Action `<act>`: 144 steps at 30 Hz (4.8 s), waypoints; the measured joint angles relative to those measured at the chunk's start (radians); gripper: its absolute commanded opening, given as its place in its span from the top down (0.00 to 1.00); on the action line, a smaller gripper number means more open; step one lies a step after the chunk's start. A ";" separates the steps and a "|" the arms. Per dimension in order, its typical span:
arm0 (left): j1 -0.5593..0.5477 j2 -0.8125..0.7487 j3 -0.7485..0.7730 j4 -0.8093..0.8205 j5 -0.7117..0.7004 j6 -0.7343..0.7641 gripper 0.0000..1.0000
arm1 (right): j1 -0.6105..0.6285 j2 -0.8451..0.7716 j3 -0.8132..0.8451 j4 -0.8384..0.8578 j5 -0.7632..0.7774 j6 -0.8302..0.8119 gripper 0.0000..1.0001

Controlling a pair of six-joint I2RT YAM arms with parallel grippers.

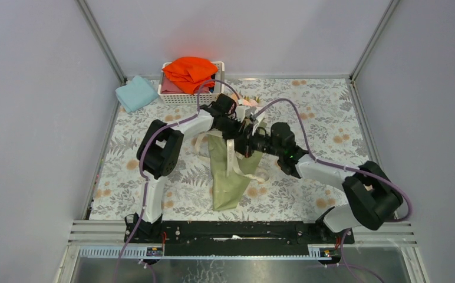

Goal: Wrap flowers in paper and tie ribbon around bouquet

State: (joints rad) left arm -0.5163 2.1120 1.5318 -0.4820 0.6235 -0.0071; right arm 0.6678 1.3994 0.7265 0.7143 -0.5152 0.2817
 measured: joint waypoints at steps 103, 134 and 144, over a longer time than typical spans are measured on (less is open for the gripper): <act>0.119 -0.385 -0.296 -0.142 -0.328 0.505 1.00 | -0.229 0.490 0.207 -0.210 -0.201 -0.108 0.53; -0.078 -0.391 -0.161 -0.407 -0.291 0.922 0.01 | -0.248 0.496 0.359 -0.531 -0.380 -0.330 0.43; -0.072 -0.294 -0.276 -0.056 -0.272 0.796 0.45 | -0.299 0.417 0.336 -0.588 -0.412 -0.403 0.55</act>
State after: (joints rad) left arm -0.5884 1.8175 1.2560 -0.5381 0.3519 0.7887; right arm 0.3687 1.8160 1.0626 0.1261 -0.9276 -0.1211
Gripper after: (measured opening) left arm 0.713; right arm 0.513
